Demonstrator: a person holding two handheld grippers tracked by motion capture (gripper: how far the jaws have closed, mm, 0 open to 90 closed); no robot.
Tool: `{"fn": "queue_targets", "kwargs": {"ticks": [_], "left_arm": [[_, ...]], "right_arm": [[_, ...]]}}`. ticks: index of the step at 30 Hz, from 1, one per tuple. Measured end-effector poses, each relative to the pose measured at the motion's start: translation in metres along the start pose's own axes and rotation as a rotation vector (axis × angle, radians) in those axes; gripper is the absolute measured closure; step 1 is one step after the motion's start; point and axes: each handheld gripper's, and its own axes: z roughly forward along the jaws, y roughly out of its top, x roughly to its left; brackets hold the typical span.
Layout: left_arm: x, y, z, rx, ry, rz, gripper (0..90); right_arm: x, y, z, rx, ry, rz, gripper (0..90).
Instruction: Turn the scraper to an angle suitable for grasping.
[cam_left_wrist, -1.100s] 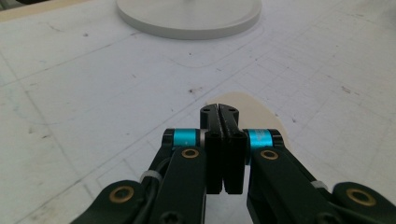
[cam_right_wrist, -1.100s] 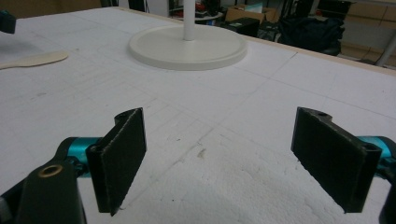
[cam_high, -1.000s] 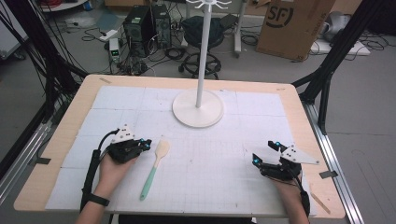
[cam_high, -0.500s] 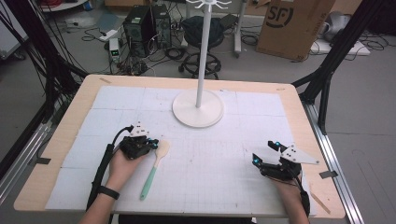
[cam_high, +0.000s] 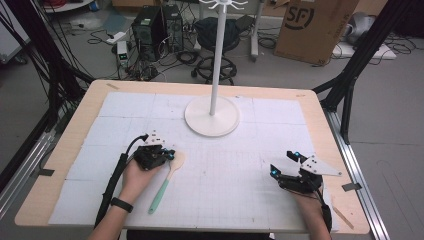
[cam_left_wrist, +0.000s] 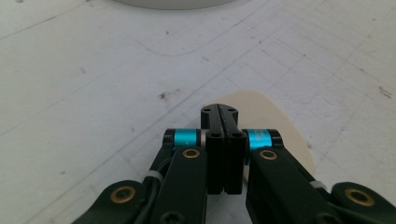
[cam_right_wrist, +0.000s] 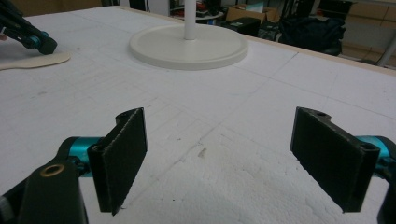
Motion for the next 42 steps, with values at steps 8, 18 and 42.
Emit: {"fn": "queue_targets", "kwargs": {"ticks": [8, 18, 42], "left_arm": [[-0.02, 0.014, 0.018, 0.008, -0.049, 0.05, 89.5], [-0.026, 0.018, 0.015, -0.011, -0.071, 0.064, 81.6], [0.0, -0.061, -0.089, -0.32, -0.073, -0.115, 25.8]], "right_arm": [[0.0, 0.0, 0.0, 0.001, 0.002, -0.003, 17.8], [0.0, 0.0, 0.0, 0.0, 0.003, -0.002, 17.8], [0.001, 0.0, 0.001, 0.011, -0.005, 0.003, 17.9]]}}
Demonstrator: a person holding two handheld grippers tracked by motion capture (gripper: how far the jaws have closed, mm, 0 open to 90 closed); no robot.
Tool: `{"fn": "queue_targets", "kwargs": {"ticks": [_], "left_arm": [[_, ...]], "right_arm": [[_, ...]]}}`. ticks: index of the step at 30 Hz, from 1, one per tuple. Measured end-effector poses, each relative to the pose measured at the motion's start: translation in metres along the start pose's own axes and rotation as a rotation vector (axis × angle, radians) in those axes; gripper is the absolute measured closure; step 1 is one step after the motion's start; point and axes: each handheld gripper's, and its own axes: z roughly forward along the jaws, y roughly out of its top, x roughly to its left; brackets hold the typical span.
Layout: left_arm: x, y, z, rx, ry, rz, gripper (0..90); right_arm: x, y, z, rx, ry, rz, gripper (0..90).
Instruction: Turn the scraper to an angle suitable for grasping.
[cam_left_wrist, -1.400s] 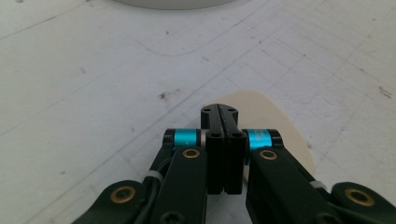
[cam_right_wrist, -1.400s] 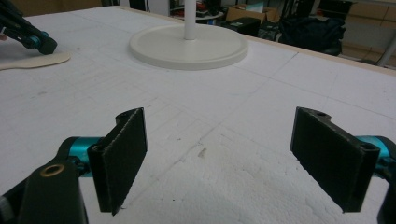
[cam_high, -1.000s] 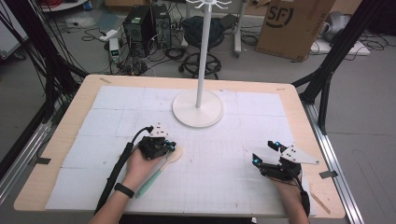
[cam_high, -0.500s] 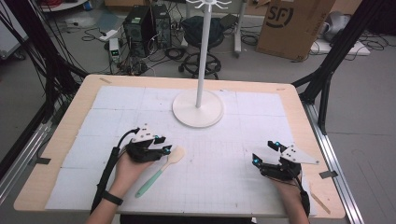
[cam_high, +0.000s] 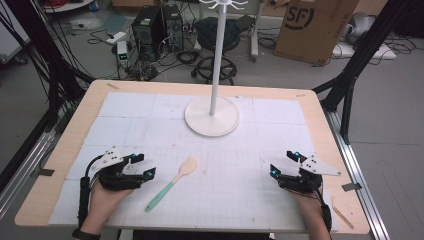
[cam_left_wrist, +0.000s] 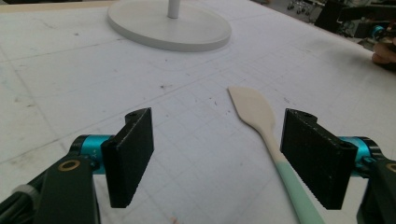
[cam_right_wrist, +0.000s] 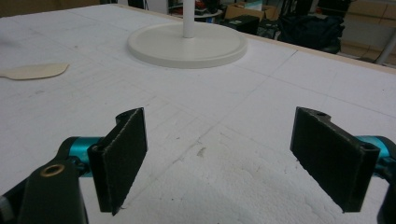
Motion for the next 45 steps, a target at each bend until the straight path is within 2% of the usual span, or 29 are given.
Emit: {"fn": "queue_targets", "kwargs": {"ticks": [2, 4, 8, 13, 16, 19, 24, 27, 30, 31, 33, 36, 38, 42, 43, 45], "left_arm": [[0.002, -0.005, -0.008, -0.021, 0.004, -0.001, 25.2], [0.002, -0.008, -0.012, -0.023, -0.011, -0.006, 23.4], [-0.005, -0.01, -0.011, 0.011, -0.014, 0.021, 24.6], [-0.024, -0.006, 0.005, 0.074, -0.017, 0.072, 26.2], [-0.034, -0.005, 0.016, 0.095, -0.023, 0.077, 26.6], [-0.044, -0.005, 0.03, 0.136, -0.014, 0.091, 27.6], [-0.051, -0.005, 0.041, 0.171, -0.005, 0.107, 29.3], [-0.06, -0.004, 0.053, 0.218, 0.01, 0.134, 34.3], [-0.063, -0.003, 0.057, 0.238, 0.014, 0.144, 41.9], [-0.064, -0.003, 0.059, 0.249, 0.022, 0.149, 41.9], [-0.068, -0.002, 0.064, 0.29, 0.045, 0.17, 49.4], [-0.07, -0.002, 0.067, 0.3, 0.06, 0.178, 54.8], [-0.071, -0.001, 0.069, 0.301, 0.063, 0.166, 58.6], [-0.071, -0.001, 0.07, 0.303, 0.052, 0.164, 64.9], [-0.071, 0.0, 0.07, 0.304, 0.055, 0.167, 71.5], [-0.069, 0.0, 0.07, 0.3, 0.051, 0.166, 78.5]], "right_arm": [[0.0, 0.0, 0.0, 0.0, -0.003, 0.0, 17.8], [0.0, 0.0, 0.0, 0.0, -0.007, 0.004, 17.8], [-0.001, 0.0, 0.001, 0.004, -0.01, 0.008, 17.8], [0.0, 0.0, 0.001, 0.005, -0.012, 0.008, 17.9], [0.0, 0.0, 0.001, 0.005, -0.008, 0.008, 17.8], [0.0, 0.0, 0.001, 0.006, -0.006, 0.008, 17.9], [0.0, 0.0, 0.001, 0.004, -0.005, 0.0, 18.5], [0.0, 0.0, 0.001, 0.005, -0.004, -0.005, 18.5], [0.0, 0.0, 0.001, 0.004, -0.004, -0.011, 18.5], [0.0, 0.0, 0.001, 0.004, -0.004, -0.011, 18.5], [0.001, 0.0, 0.001, 0.007, 0.0, -0.008, 18.5], [0.001, 0.0, 0.001, 0.007, -0.001, -0.009, 18.5], [0.001, 0.0, 0.001, 0.008, -0.002, -0.011, 18.5], [0.001, 0.0, 0.001, 0.007, -0.002, -0.013, 18.5], [0.001, 0.0, 0.001, 0.007, -0.002, -0.013, 18.5], [0.001, 0.0, 0.001, 0.007, -0.002, -0.013, 18.5]]}}
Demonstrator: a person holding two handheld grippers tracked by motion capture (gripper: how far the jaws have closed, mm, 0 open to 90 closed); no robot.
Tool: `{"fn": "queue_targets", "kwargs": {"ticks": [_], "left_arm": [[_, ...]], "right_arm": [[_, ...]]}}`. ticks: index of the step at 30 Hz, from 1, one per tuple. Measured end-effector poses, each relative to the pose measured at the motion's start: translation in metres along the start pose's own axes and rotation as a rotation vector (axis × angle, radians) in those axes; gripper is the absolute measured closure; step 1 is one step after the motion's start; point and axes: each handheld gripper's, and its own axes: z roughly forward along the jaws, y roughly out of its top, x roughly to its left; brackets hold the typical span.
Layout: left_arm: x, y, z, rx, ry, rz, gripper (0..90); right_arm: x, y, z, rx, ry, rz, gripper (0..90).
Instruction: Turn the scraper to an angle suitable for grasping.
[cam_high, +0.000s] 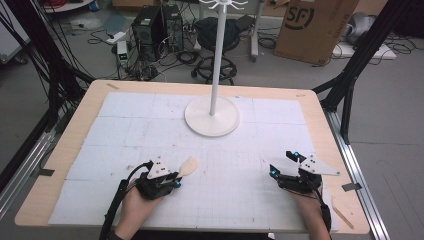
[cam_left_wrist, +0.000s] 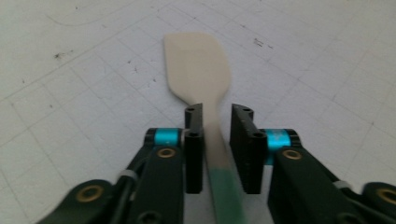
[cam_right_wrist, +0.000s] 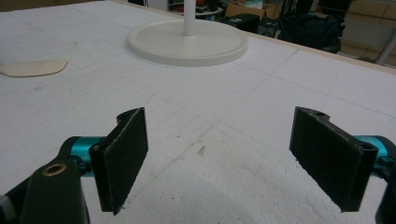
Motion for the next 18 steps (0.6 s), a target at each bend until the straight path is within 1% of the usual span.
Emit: {"fn": "queue_targets", "kwargs": {"ticks": [2, 4, 7, 9, 12, 14, 15, 16, 17, 18], "left_arm": [[0.0, 0.0, 0.0, 0.0, -0.002, 0.004, 79.1], [0.0, 0.002, 0.0, 0.005, 0.001, 0.021, 79.8], [0.0, 0.006, 0.003, 0.011, -0.01, 0.039, 80.6], [0.0, 0.011, 0.005, 0.0, -0.027, 0.053, 80.7], [-0.002, 0.024, 0.01, -0.02, -0.056, 0.087, 80.7], [-0.002, 0.031, 0.015, -0.055, -0.084, 0.084, 80.7], [-0.002, 0.034, 0.019, -0.062, -0.097, 0.081, 80.7], [-0.001, 0.037, 0.023, -0.058, -0.101, 0.079, 80.8], [-0.002, 0.041, 0.028, -0.037, -0.103, 0.099, 80.8], [-0.005, 0.045, 0.032, -0.039, -0.103, 0.125, 80.8]], "right_arm": [[0.0, 0.0, 0.0, 0.0, 0.0, -0.001, 18.5], [0.0, 0.0, 0.0, 0.0, 0.0, -0.003, 18.5], [0.0, 0.0, 0.0, 0.0, 0.0, 0.0, 18.5], [0.0, 0.0, 0.0, -0.001, 0.0, -0.001, 18.5], [0.0, 0.0, 0.0, 0.0, 0.0, 0.001, 18.5], [0.0, 0.0, 0.0, -0.001, 0.001, 0.003, 18.5], [0.0, 0.0, 0.0, -0.001, 0.001, 0.005, 18.5], [0.0, 0.0, 0.0, -0.003, 0.0, 0.003, 18.5], [0.0, 0.0, 0.0, -0.003, 0.0, 0.003, 18.5], [-0.001, 0.0, 0.0, -0.003, -0.002, 0.003, 18.5]]}}
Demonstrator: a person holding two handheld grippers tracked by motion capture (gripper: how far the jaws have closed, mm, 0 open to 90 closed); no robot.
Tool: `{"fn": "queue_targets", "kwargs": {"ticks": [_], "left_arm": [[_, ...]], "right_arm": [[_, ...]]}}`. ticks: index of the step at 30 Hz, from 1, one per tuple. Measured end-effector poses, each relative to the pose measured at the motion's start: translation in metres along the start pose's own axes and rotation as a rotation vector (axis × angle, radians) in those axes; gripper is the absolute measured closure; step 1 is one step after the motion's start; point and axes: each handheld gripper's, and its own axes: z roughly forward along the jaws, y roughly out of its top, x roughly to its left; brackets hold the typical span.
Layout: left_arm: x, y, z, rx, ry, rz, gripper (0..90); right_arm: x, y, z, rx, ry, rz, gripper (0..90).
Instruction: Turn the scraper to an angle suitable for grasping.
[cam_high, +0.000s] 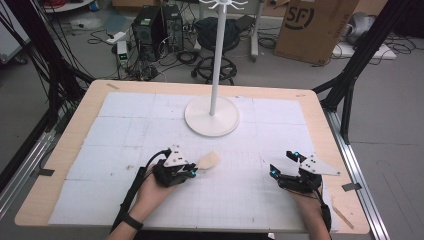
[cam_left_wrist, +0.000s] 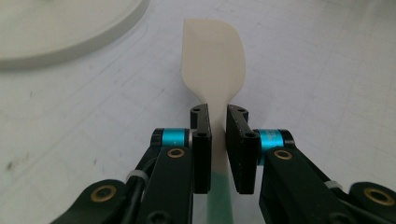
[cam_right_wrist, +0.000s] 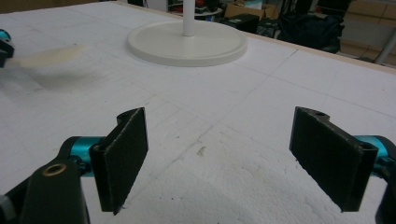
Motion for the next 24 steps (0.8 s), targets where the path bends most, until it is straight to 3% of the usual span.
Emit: {"fn": "queue_targets", "kwargs": {"ticks": [1, 2, 4, 7, 8, 10, 15, 19, 24], "left_arm": [[-0.001, 0.005, 0.004, -0.009, -0.017, 0.012, 80.8], [-0.006, 0.017, 0.013, -0.018, -0.063, 0.041, 80.8], [-0.008, 0.022, 0.016, -0.015, -0.077, 0.056, 80.8], [-0.013, 0.044, 0.033, -0.01, -0.139, 0.134, 80.8], [-0.013, 0.044, 0.033, -0.01, -0.139, 0.134, 80.8], [-0.012, 0.059, 0.045, 0.015, -0.164, 0.179, 80.8], [-0.009, 0.073, 0.065, 0.039, -0.21, 0.221, 80.8], [-0.008, 0.083, 0.087, 0.082, -0.252, 0.281, 80.9], [-0.016, 0.098, 0.112, 0.085, -0.319, 0.35, 80.9]], "right_arm": [[0.0, 0.0, 0.0, 0.0, -0.001, 0.003, 18.5], [0.0, 0.0, 0.0, -0.002, -0.001, 0.005, 18.5], [0.0, 0.0, -0.001, -0.006, -0.001, 0.008, 18.5], [-0.001, 0.0, -0.001, -0.012, 0.0, 0.012, 18.5], [-0.001, -0.001, -0.002, -0.017, -0.001, 0.013, 18.5], [-0.001, -0.001, -0.003, -0.021, -0.002, 0.02, 18.6], [-0.002, -0.001, -0.004, -0.046, -0.013, 0.031, 19.5], [-0.003, -0.002, -0.006, -0.063, -0.023, 0.052, 19.6], [-0.003, -0.003, -0.007, -0.073, -0.03, 0.063, 19.7]]}}
